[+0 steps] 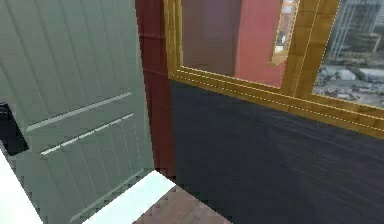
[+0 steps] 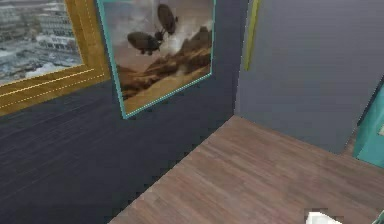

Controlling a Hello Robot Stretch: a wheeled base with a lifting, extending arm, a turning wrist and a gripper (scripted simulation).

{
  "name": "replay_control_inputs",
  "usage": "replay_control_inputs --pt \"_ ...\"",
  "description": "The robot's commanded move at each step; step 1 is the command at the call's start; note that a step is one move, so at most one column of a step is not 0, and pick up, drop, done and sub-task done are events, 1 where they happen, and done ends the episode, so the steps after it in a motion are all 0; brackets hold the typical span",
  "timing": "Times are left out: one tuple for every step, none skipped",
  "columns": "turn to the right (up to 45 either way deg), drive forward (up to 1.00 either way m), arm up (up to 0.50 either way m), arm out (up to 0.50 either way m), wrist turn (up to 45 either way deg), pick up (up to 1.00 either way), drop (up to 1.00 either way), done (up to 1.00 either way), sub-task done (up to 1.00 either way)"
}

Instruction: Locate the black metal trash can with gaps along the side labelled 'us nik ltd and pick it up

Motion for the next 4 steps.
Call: replay_control_inputs --pt "0.0 0.35 0.0 0.0 0.0 0.0 0.0 0.0 0.0" --pt "-45.0 0.0 0.0 0.0 0.0 0.0 0.0 0.0 0.0" --pt "-3.0 0.0 0.0 0.0 0.0 0.0 0.0 0.0 0.0" --pt "0.0 0.15 0.0 0.0 0.0 0.0 0.0 0.0 0.0"
